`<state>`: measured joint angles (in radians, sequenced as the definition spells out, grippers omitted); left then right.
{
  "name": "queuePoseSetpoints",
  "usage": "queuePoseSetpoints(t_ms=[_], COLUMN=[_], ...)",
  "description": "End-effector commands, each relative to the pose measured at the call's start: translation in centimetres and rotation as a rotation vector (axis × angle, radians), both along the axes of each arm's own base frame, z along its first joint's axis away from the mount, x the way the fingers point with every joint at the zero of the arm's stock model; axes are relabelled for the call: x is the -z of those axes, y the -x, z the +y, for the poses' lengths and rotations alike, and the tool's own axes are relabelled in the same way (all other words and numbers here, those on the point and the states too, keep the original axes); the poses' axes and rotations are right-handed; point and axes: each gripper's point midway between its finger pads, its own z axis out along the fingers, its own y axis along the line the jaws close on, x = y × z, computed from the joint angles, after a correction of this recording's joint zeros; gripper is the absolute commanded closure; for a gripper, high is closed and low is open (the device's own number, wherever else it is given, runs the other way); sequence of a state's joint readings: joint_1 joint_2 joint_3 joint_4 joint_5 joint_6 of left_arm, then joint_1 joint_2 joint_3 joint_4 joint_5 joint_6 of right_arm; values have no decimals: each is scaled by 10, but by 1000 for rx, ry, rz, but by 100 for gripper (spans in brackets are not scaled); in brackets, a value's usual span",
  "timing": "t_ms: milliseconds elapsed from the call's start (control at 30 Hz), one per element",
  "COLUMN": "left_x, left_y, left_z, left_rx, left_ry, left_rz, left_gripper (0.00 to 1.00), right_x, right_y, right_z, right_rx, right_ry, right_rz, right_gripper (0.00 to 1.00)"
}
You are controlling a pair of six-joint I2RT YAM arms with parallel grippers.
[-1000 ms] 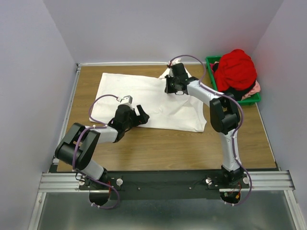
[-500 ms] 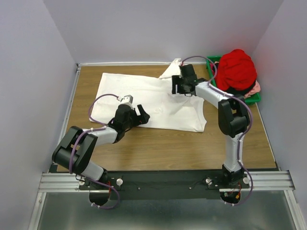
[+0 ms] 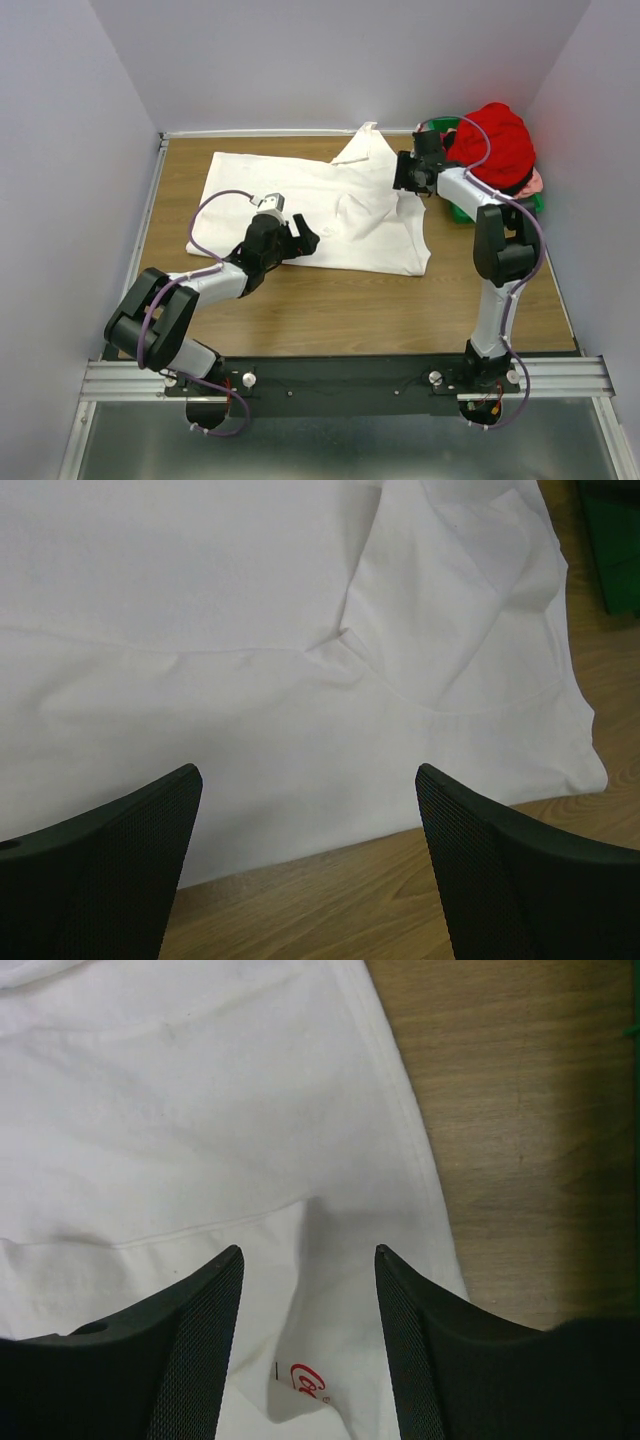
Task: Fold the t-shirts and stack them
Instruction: Fold the tshirt
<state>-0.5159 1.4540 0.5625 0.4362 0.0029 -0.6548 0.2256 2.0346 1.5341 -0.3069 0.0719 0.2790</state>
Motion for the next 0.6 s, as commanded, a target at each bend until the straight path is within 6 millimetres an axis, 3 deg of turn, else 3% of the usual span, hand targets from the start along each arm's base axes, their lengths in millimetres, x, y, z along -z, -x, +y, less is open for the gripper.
queuePoseSetpoints(t_ms=[0, 433, 500, 533, 567], left_x=[-7, -8, -7, -7, -7], left_y=[-2, 0, 1, 2, 2], left_z=[4, 6, 7, 7, 8], left_rx=[-31, -35, -37, -38, -41], left_ry=[-9, -11, -14, -15, -15], left_rz=[-24, -23, -20, -21, -21], left_gripper=[5, 5, 5, 5, 5], right_x=[13, 42, 42, 41, 42], right_y=[2, 11, 10, 8, 8], right_z=[10, 23, 26, 27, 27], right_rx=[-38, -85, -96, -98, -99], right_ry=[-45, -93, -103, -106, -109], right_rz=[33, 109, 109, 105, 108], right_gripper=[40, 51, 61, 74, 79])
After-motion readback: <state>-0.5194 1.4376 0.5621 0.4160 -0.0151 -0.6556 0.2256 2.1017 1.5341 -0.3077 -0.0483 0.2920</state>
